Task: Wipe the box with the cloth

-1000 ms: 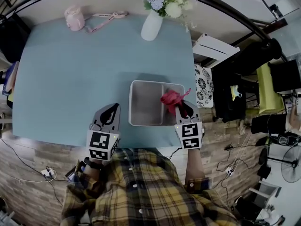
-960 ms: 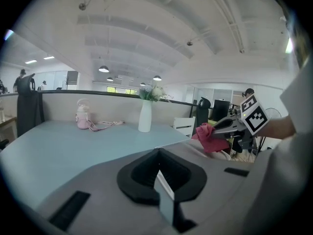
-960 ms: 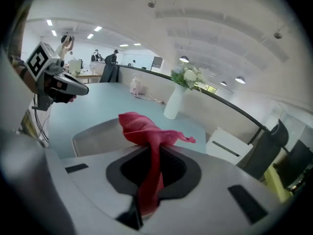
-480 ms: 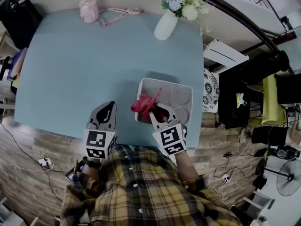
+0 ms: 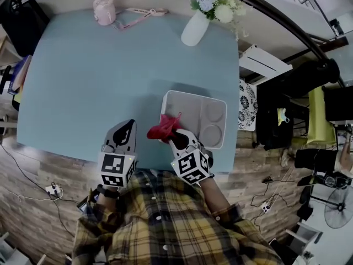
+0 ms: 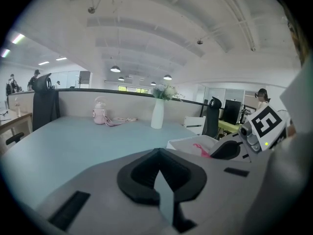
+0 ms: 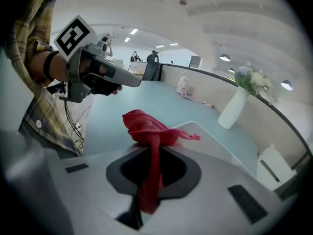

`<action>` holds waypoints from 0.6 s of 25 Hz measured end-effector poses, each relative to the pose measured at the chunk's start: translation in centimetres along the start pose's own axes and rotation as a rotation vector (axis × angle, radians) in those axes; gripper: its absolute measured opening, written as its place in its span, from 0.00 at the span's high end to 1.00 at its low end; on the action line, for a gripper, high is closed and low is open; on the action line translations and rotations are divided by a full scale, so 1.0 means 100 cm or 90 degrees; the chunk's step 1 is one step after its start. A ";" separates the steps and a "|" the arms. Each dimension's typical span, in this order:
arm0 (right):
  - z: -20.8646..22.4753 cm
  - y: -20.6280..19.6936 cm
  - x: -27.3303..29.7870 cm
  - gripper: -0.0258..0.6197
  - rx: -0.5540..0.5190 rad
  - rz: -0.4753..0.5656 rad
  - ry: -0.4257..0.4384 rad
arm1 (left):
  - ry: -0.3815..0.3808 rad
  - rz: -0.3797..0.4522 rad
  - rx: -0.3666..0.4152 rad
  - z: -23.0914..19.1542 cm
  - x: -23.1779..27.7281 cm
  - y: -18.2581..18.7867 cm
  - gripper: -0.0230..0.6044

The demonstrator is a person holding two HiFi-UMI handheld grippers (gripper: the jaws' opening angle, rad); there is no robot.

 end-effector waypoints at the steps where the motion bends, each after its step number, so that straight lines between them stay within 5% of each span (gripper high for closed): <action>1: 0.001 -0.002 -0.001 0.89 -0.001 -0.004 -0.006 | -0.002 0.000 0.001 0.001 0.001 0.001 0.97; 15: 0.028 -0.052 -0.040 0.89 0.068 -0.032 -0.116 | -0.067 0.000 0.031 0.036 0.027 0.008 0.97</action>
Point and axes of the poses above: the fingertips, and each gripper's own axes: x forward along the fingers, z to its right, y out of its top, the point moved 8 cm from there along -x, backward along the fingers, and after that the axes turned 8 degrees about y, right-handed, at the moved point
